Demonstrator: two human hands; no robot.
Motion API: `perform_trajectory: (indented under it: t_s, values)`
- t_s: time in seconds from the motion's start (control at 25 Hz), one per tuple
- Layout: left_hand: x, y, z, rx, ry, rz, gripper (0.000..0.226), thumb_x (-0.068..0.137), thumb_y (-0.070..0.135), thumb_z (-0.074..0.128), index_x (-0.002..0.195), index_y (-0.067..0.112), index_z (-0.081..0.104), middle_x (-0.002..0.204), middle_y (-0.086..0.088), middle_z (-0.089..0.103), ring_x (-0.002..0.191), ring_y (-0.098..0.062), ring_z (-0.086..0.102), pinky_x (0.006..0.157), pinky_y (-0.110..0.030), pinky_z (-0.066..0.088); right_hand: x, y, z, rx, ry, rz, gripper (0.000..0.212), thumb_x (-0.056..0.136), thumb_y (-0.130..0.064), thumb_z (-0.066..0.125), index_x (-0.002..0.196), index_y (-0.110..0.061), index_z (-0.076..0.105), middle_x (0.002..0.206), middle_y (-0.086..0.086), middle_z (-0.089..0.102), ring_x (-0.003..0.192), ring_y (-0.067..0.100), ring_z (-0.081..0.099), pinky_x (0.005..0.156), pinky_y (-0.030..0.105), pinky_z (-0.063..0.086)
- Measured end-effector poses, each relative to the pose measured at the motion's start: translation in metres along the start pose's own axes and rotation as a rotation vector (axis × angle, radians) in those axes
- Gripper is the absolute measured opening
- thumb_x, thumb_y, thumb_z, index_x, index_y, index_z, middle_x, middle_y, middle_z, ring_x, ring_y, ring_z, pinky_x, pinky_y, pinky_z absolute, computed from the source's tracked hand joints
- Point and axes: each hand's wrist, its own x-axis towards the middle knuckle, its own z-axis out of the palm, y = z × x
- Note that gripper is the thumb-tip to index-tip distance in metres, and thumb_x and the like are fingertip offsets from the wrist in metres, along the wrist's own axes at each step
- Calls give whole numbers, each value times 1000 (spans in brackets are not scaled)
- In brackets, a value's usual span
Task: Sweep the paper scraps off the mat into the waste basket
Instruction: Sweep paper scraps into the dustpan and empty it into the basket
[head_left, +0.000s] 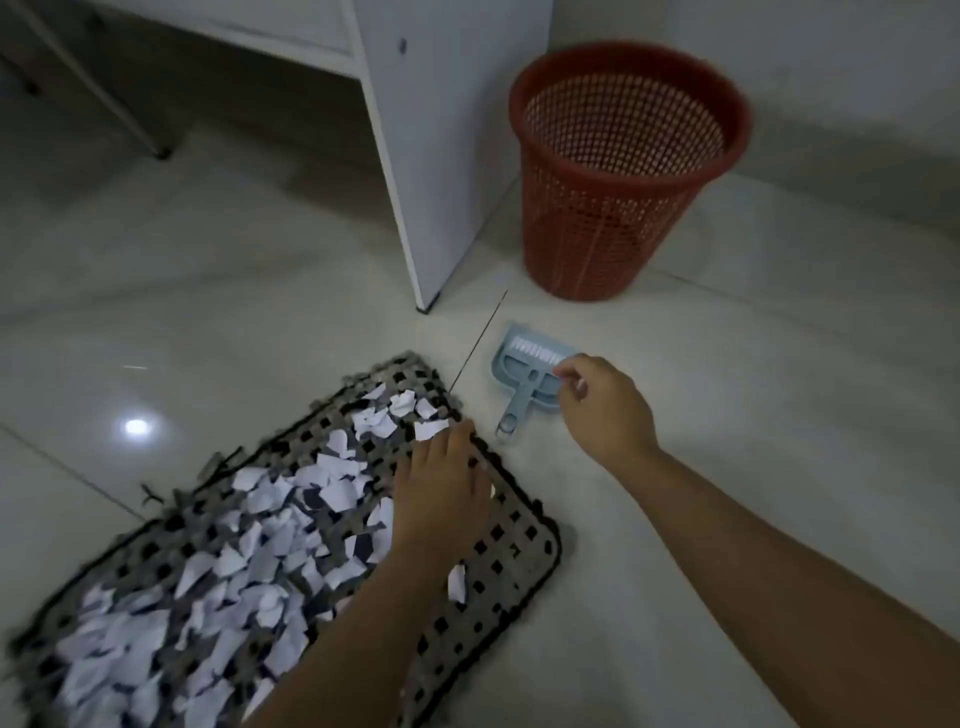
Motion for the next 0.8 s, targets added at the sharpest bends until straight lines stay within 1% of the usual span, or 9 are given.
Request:
perform_trajectory:
  t_s: [0.12,0.16,0.24,0.4,0.44,0.6,0.68,0.72,0.8]
  values:
    - [29,-9,32,-327,24,-60,40,93,19,40,132,11,40,105,-4,60,90,-25,55,79,-32,47,20,19,40,5,-80,93,20,91,-22,48,106,-22,62,110,-2,67,95,20,62,74,27,45]
    - [40,-8,35,-428,18,-135,36,93,18,41,128,10,44,88,3,58,75,-19,54,67,-22,46,24,23,51,-45,-104,103,18,91,-25,48,103,-23,62,107,-1,68,92,21,63,72,28,46]
    - [49,-6,42,-586,56,-248,32,94,16,41,125,8,49,77,13,51,64,-8,50,51,-9,40,28,23,64,-89,-76,96,17,90,-33,50,95,-22,62,99,-1,69,85,21,64,65,27,43]
    - [59,1,36,-524,152,-242,34,94,17,42,125,7,52,107,-6,62,74,-8,51,62,-12,38,36,17,68,-232,-32,22,23,92,-37,46,99,-19,58,97,2,67,85,23,63,62,26,36]
    - [61,2,36,-499,167,-216,33,94,17,42,123,7,54,107,-10,62,76,-10,51,65,-14,38,36,15,69,-251,-39,-11,24,93,-35,44,102,-18,58,99,4,66,87,23,63,62,26,35]
    - [65,12,36,-438,65,-151,26,91,18,45,104,4,63,81,-11,64,68,-17,53,65,-30,44,40,12,69,-335,-48,-69,22,95,-24,43,106,-15,61,103,6,67,91,24,63,62,26,35]
    - [63,19,39,-456,-47,-146,21,91,16,48,100,6,63,69,-6,59,57,-9,49,55,-22,41,39,11,67,-352,-72,-44,22,94,-21,44,105,-16,63,104,5,67,91,23,64,62,25,35]
    - [62,21,41,-491,-85,-157,15,89,12,49,91,8,63,61,-2,53,50,-3,43,48,-17,34,37,11,66,-349,-85,-36,22,94,-20,45,105,-16,64,104,4,68,91,23,65,63,24,36]
    - [58,28,43,-597,-134,-206,26,86,5,50,60,10,53,49,0,39,39,-5,32,44,-17,23,32,13,62,-340,-105,-18,20,93,-19,47,105,-16,64,104,4,68,92,23,65,65,25,39]
